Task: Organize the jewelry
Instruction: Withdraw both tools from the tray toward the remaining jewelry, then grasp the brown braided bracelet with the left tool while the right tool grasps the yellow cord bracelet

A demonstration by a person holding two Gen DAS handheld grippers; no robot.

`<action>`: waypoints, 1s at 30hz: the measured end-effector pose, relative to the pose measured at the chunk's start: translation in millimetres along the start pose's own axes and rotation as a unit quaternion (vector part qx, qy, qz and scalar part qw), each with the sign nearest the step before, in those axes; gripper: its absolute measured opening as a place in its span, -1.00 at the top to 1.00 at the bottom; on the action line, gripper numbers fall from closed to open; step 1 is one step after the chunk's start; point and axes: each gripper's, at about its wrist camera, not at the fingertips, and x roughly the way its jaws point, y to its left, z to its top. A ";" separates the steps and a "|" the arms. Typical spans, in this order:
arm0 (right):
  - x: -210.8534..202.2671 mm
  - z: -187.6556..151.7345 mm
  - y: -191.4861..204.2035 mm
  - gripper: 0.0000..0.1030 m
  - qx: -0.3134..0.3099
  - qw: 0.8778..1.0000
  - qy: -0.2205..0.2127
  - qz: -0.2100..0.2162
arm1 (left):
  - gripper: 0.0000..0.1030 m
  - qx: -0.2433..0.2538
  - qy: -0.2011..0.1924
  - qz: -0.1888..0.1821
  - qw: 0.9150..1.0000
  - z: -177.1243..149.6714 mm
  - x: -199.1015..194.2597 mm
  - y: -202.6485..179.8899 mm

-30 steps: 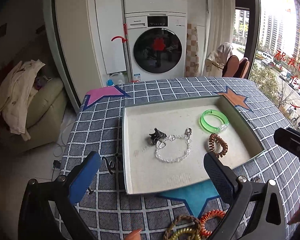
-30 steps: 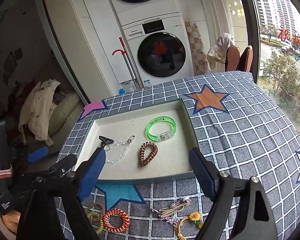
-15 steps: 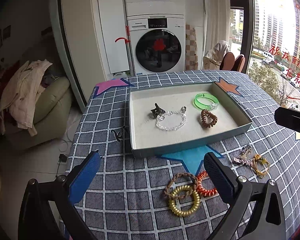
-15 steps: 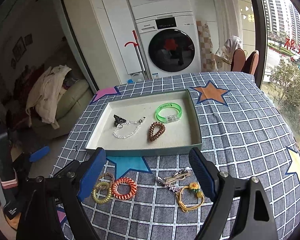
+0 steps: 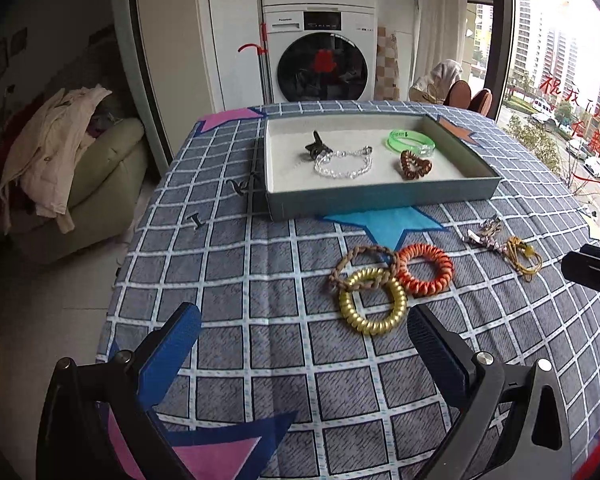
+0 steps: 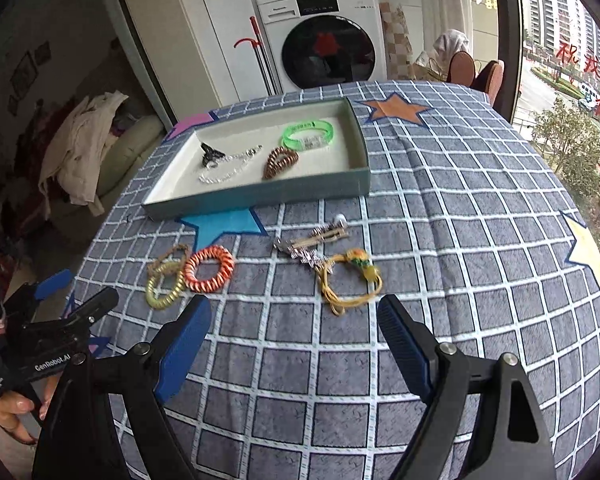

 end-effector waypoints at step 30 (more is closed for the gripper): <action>55.6 12.2 -53.8 -0.24 0.051 0.994 0.037 -0.086 | -0.94 0.084 0.016 -0.025 0.996 28.6 42.4 -27.7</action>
